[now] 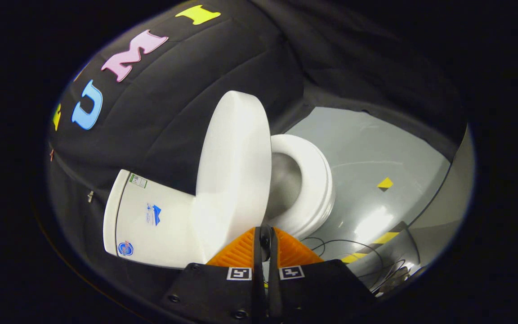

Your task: Open the toilet lid.

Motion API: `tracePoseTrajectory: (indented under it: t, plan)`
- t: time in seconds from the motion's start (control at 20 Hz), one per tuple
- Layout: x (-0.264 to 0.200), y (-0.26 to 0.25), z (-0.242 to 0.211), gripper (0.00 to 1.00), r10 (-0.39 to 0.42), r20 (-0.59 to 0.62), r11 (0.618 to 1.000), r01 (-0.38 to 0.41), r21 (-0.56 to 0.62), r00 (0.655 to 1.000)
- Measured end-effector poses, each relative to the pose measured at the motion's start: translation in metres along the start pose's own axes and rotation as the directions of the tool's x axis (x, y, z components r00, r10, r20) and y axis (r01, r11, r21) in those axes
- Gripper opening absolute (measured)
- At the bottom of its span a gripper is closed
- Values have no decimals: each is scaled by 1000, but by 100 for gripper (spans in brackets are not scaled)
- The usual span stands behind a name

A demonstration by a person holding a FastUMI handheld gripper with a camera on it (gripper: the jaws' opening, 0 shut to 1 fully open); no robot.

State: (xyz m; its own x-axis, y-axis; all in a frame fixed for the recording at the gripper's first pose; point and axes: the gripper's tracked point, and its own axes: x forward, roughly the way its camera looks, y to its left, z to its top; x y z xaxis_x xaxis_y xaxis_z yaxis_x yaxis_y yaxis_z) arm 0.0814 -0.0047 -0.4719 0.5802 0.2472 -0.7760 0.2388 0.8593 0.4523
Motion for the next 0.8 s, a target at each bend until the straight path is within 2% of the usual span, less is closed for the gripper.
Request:
tracePoseTrajectory:
  t: [0.25,0.4,0.65,0.8]
  plan:
    - [-30,42,6,8,-118,80,983,128,-134,990]
    - [-42,63,6,7,-158,118,968,177,-176,980]
    - [-61,105,3,6,-144,165,959,178,-221,976]
    - [-68,131,-1,6,-153,202,938,206,-279,967]
